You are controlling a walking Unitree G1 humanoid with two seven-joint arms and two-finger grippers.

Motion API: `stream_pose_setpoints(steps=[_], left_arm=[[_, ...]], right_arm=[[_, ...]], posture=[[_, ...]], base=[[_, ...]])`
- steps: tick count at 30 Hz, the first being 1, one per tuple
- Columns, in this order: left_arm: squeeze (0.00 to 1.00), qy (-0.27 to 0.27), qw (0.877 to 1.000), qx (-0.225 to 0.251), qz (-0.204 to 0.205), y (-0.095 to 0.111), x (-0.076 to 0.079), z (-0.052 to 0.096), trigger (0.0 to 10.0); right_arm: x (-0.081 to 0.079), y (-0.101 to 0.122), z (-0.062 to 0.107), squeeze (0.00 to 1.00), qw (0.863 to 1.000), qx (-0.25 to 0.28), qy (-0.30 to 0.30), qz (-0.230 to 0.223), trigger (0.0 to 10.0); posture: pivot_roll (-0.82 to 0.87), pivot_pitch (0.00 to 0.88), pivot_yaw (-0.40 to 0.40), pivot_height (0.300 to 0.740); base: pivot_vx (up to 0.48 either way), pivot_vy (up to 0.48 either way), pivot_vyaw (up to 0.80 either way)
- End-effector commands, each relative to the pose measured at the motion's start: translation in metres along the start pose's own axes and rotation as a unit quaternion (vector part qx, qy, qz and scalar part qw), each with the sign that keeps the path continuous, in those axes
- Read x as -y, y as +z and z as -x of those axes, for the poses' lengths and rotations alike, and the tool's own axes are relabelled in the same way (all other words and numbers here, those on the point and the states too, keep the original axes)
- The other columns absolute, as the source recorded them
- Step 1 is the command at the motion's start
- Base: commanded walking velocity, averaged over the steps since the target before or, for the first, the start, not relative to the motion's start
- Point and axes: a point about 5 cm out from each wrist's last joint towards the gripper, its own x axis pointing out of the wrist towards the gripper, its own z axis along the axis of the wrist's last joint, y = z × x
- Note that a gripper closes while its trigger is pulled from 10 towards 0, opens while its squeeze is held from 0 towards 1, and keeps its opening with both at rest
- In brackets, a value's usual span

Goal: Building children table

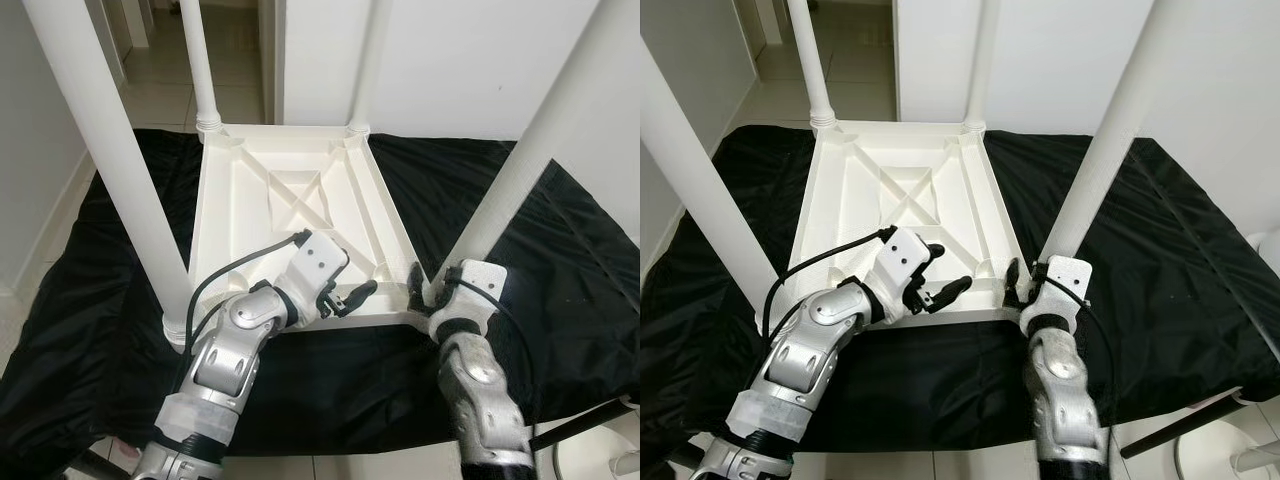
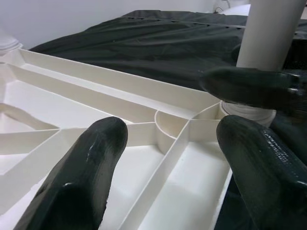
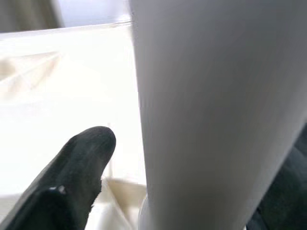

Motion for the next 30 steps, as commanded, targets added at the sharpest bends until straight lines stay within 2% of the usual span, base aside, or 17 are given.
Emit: stream_pose_setpoints(steps=[1, 2, 3, 5, 6, 7, 8, 14, 18, 24, 25, 26, 30], left_arm=[[0.00, 0.047, 0.999, -0.009, 0.001, -0.003, -0.002, 0.000, 10.0], [0.00, 0.045, 0.999, -0.009, 0.000, -0.003, -0.001, 0.000, 10.0], [0.00, 0.045, 0.999, -0.009, 0.000, -0.003, -0.001, 0.000, 10.0], [0.00, 0.041, 0.999, -0.010, -0.001, -0.003, -0.001, 0.000, 10.0], [0.00, 0.041, 0.999, -0.010, -0.001, -0.003, -0.001, 0.000, 10.0], [0.00, 0.039, 0.999, -0.011, -0.003, -0.004, -0.001, 0.000, 10.0], [0.00, 0.039, 0.999, -0.010, -0.004, -0.003, -0.002, 0.000, 10.0], [0.00, 0.039, 0.999, -0.007, -0.006, 0.000, -0.003, -0.003, 10.0], [0.00, 0.025, 1.000, -0.006, -0.013, 0.001, 0.001, -0.005, 10.0], [0.00, 0.018, 1.000, -0.006, -0.012, 0.001, 0.005, -0.005, 10.0], [0.00, 0.017, 1.000, -0.005, -0.011, 0.002, 0.006, -0.006, 10.0], [0.00, 0.017, 1.000, -0.004, -0.011, 0.002, 0.006, -0.006, 10.0], [0.00, 0.017, 1.000, -0.004, -0.011, 0.003, 0.006, -0.006, 10.0]], right_arm=[[-0.001, 0.001, 0.001, 0.01, 1.000, -0.001, 0.018, -0.008, 10.0], [-0.001, 0.001, 0.003, 0.00, 0.999, -0.006, 0.047, -0.007, 10.0], [-0.001, 0.001, 0.003, 0.00, 0.999, -0.006, 0.047, -0.007, 10.0], [-0.001, 0.001, 0.005, 0.00, 0.994, -0.014, 0.108, 0.011, 10.0], [-0.001, 0.001, 0.005, 0.00, 0.994, -0.014, 0.108, 0.011, 10.0], [-0.001, 0.001, 0.005, 0.00, 0.988, -0.014, 0.153, 0.032, 10.0], [0.001, 0.001, 0.004, 0.00, 0.985, -0.014, 0.168, 0.043, 10.0], [0.005, 0.001, -0.001, 0.00, 0.979, -0.017, 0.194, 0.062, 10.0], [0.013, 0.000, -0.012, 0.00, 0.966, -0.029, 0.238, 0.099, 10.0], [0.021, -0.004, -0.018, 0.00, 0.955, -0.044, 0.270, 0.117, 10.0], [0.028, -0.009, -0.020, 0.00, 0.950, -0.057, 0.281, 0.126, 3.3], [0.030, -0.010, -0.020, 0.00, 0.949, -0.060, 0.283, 0.129, 0.0], [0.032, -0.011, -0.019, 0.00, 0.949, -0.060, 0.284, 0.125, 0.0]], posture=[[-0.02, 0.000, -0.053, 0.740], [-0.02, 0.000, -0.053, 0.740], [-0.02, 0.000, -0.053, 0.740], [-0.03, 0.000, -0.048, 0.740], [-0.03, 0.000, -0.048, 0.740], [-0.02, 0.000, -0.046, 0.740], [-0.02, 0.000, -0.044, 0.740], [-0.02, 0.000, -0.039, 0.740], [-0.03, 0.000, -0.029, 0.740], [-0.05, 0.000, -0.021, 0.740], [-0.05, 0.000, -0.020, 0.740], [-0.05, 0.000, -0.020, 0.740], [-0.05, 0.000, -0.019, 0.740]], base=[[0.000, 0.000, 0.00], [0.000, 0.000, 0.00], [0.000, 0.000, 0.00], [0.000, 0.000, 0.00], [0.000, 0.000, 0.00], [0.000, 0.000, 0.00], [0.000, 0.000, 0.00], [0.000, 0.000, 0.00], [0.000, 0.000, 0.00], [0.000, 0.000, 0.00], [0.000, 0.000, 0.00], [0.000, 0.000, 0.00], [0.000, 0.000, 0.00]])
